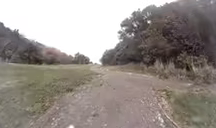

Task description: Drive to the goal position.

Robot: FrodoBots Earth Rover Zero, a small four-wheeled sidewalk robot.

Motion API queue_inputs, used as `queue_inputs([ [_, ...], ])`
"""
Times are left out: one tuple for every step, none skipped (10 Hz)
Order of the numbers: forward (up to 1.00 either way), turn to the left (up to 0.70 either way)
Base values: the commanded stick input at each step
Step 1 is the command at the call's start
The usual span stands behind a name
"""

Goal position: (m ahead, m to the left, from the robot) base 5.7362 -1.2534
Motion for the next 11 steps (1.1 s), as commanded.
queue_inputs([
  [0.00, 0.00],
  [0.00, 0.00],
  [0.00, 0.00],
  [0.00, 0.00],
  [0.00, 0.00],
  [0.00, 0.00],
  [0.00, 0.00],
  [0.11, -0.02],
  [0.51, -0.09],
  [0.60, -0.15],
  [0.60, -0.15],
])
